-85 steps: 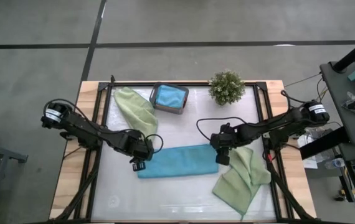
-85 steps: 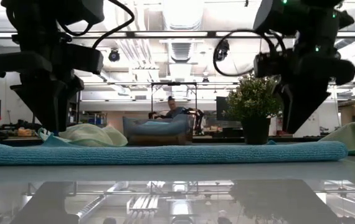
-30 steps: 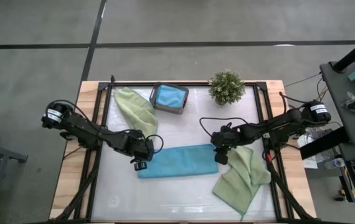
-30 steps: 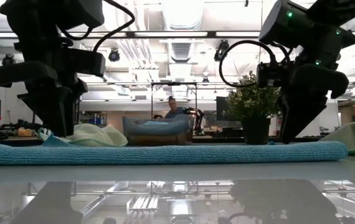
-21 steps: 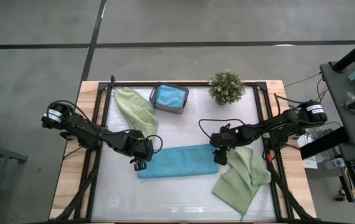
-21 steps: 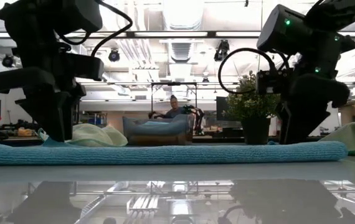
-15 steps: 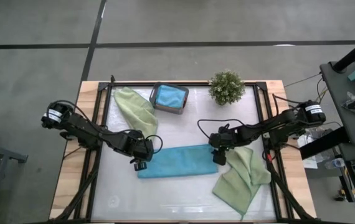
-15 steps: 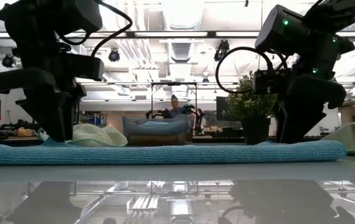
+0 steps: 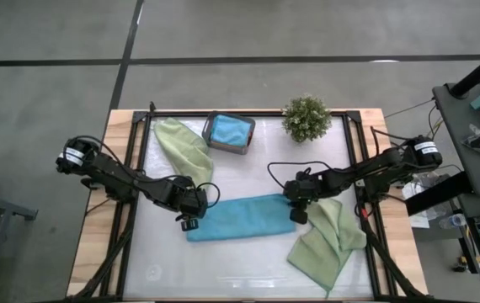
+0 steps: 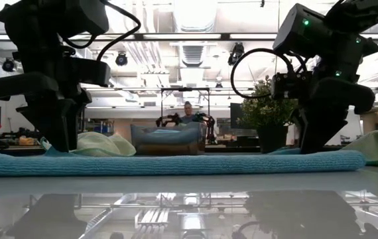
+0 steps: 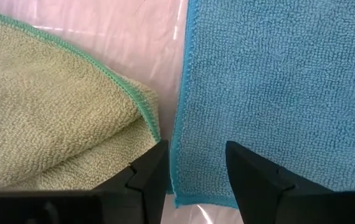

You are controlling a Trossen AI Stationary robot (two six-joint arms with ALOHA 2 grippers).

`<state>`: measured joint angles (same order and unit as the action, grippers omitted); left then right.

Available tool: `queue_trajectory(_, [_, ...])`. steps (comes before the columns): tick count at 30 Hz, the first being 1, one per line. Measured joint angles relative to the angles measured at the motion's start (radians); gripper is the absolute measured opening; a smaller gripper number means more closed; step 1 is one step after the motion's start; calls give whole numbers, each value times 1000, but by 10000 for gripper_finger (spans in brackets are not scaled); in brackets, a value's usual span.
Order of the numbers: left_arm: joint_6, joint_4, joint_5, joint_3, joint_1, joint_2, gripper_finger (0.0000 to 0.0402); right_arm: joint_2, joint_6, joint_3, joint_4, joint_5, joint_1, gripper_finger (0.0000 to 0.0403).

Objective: Fold microfiber towels
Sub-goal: Fold the blue microfiber towel

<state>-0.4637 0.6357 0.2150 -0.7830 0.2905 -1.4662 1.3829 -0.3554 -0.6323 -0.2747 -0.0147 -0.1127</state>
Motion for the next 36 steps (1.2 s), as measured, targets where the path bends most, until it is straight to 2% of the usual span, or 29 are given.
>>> queue_trajectory(7, [0,0,0,0,0,0,144,-17,-2,-1,-11,17,0,12])
queue_trajectory(13, [-1,0,-1,3,0,0,144,-20,-18,-58,-82,23,0,9])
queue_trajectory(22, [-2,0,-1,11,0,0,144,-21,43,-142,-222,7,0,9])
queue_trajectory(31, [-56,-9,0,85,1,3,142,-21,53,-143,-223,-68,3,9])
queue_trajectory(36, [-55,-8,-1,88,0,3,121,-5,42,-143,-221,-142,4,9])
